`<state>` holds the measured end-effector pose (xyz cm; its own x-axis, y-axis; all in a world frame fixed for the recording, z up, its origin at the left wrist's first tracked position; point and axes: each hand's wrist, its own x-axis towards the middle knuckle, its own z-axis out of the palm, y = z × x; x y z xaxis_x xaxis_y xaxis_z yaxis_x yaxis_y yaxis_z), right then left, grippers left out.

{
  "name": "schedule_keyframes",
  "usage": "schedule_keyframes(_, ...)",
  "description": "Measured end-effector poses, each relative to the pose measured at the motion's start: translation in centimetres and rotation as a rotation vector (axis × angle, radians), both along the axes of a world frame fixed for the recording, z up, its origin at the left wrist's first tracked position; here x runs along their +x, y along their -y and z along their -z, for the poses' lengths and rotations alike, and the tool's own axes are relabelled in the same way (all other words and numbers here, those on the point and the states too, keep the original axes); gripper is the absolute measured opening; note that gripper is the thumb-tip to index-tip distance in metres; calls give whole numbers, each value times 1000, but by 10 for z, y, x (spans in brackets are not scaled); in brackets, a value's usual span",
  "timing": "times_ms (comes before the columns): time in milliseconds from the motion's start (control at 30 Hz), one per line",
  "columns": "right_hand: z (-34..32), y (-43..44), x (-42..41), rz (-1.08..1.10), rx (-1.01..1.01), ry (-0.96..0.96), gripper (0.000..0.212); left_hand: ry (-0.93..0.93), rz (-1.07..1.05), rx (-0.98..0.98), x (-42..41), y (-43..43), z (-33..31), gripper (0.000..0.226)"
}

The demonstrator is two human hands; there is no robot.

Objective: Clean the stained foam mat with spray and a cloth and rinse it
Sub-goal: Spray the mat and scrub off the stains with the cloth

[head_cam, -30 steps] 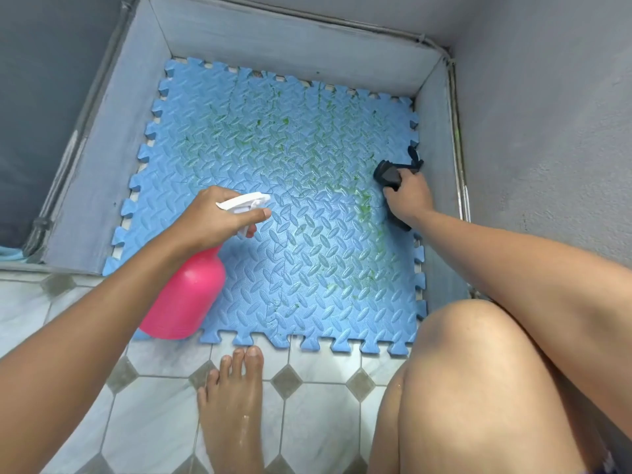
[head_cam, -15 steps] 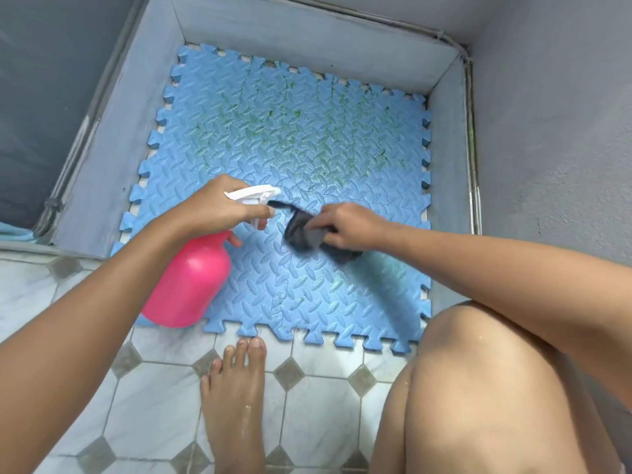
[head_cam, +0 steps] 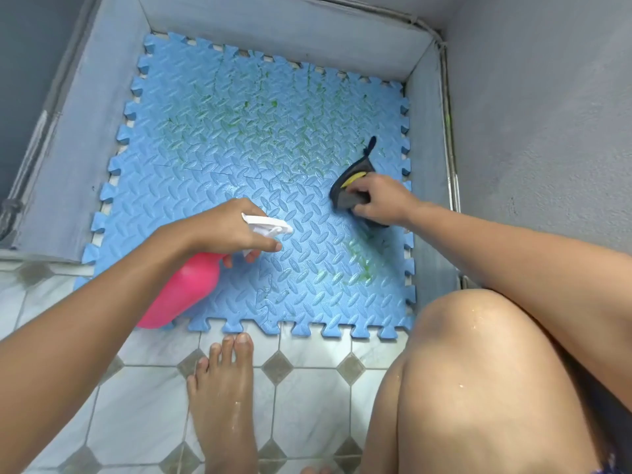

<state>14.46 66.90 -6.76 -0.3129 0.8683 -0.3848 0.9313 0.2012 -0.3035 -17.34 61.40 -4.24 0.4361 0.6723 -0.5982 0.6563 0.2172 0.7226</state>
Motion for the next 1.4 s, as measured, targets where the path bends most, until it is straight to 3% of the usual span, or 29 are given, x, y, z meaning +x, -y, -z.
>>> schedule_keyframes(167,-1,70,-65,-604,-453,-67,42,69,-64,12,-12,-3,-6,31)
schedule_keyframes(233,2,92,-75,-836,-581,31,36,81,-87,23,-16,-3,-7,29)
schedule_keyframes(300,3,85,-65,-907,-590,176,30,103,-97,27,-17,-2,-8,28)
schedule_keyframes(400,-6,42,-31,-790,-428,366,23,135,-109,25,-20,0,-10,28)
schedule_keyframes(500,-15,-3,22,-406,-108,519,31,146,-115,27,-23,1,-12,24)
schedule_keyframes(567,-19,-11,40,-230,-119,558,30,148,-123,34,-24,0,-13,25)
schedule_keyframes(700,-14,23,17,-619,-431,517,29,152,-123,25,-23,-2,-12,24)
schedule_keyframes(833,3,87,5,-1025,-371,241,29,153,-145,23,-25,-2,-12,34)
schedule_keyframes(900,11,96,-3,-1084,-339,122,40,157,-148,20,-27,-2,-11,35)
schedule_keyframes(967,16,78,-8,-1001,-183,44,52,163,-143,32,-29,-2,-12,35)
schedule_keyframes(1067,11,32,2,-479,17,63,62,151,-155,60,-32,-1,-17,27)
schedule_keyframes(1133,8,11,17,-189,67,157,57,134,-137,61,-34,-3,-22,24)
schedule_keyframes(1200,11,9,19,-203,51,184,43,99,-85,13,-35,-3,-25,25)
schedule_keyframes(1300,19,29,-5,-461,-31,29,24,0,25,-146,-39,6,-19,29)
schedule_keyframes(1400,31,45,-31,-510,-11,-49,26,-81,108,-217,-47,25,-4,32)
